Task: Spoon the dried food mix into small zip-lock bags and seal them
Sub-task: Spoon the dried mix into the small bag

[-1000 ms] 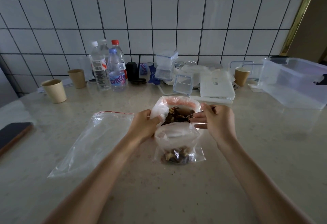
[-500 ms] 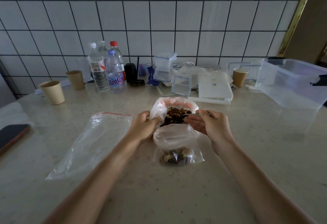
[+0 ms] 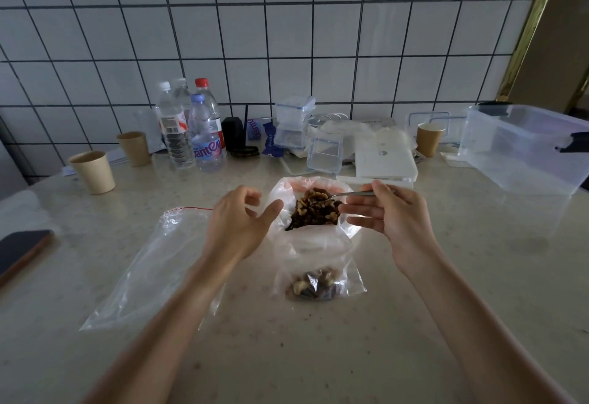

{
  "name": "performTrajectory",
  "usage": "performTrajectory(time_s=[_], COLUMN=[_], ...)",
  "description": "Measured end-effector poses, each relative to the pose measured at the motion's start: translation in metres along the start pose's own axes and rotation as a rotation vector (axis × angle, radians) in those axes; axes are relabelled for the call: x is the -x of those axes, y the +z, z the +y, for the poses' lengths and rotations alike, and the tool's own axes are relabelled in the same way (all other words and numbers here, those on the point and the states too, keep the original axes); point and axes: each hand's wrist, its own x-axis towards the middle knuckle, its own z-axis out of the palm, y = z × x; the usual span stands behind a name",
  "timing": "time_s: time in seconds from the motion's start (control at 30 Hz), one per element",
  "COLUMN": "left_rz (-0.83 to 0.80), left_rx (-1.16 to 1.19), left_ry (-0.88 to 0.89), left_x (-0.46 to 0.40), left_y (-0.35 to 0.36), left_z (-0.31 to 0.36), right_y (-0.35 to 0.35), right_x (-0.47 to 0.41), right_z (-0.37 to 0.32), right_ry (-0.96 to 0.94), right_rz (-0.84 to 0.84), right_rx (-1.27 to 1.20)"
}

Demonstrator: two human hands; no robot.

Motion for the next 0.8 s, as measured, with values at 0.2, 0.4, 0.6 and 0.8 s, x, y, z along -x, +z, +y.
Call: performTrajectory(time_s=[0.2, 0.4, 0.6, 0.8], left_rz=[-0.059, -0.453, -0.518, -0.562], left_rx=[0.052, -0.015, 0.078, 0.273], left_ry=[0.109, 0.079, 0.1, 0.068], left_x=[0.004, 0.016, 0.021, 0.021], left_y=[-0.022, -0.024, -0.021, -0.024], left_z=[0.009, 0.02, 0.025, 0.028], right_y=[-0.003, -0.016, -0.024, -0.018], right_x=[0.005, 0.007, 0.007, 0.016], right_z=[-0.011, -0.021, -0.023, -0.02], right_ry=[-0.003, 0.016, -0.069, -0.54], right_rz=[-0.033, -0.108, -0.191, -0.234], right_rx=[-0.032, -0.026, 0.243, 0.579])
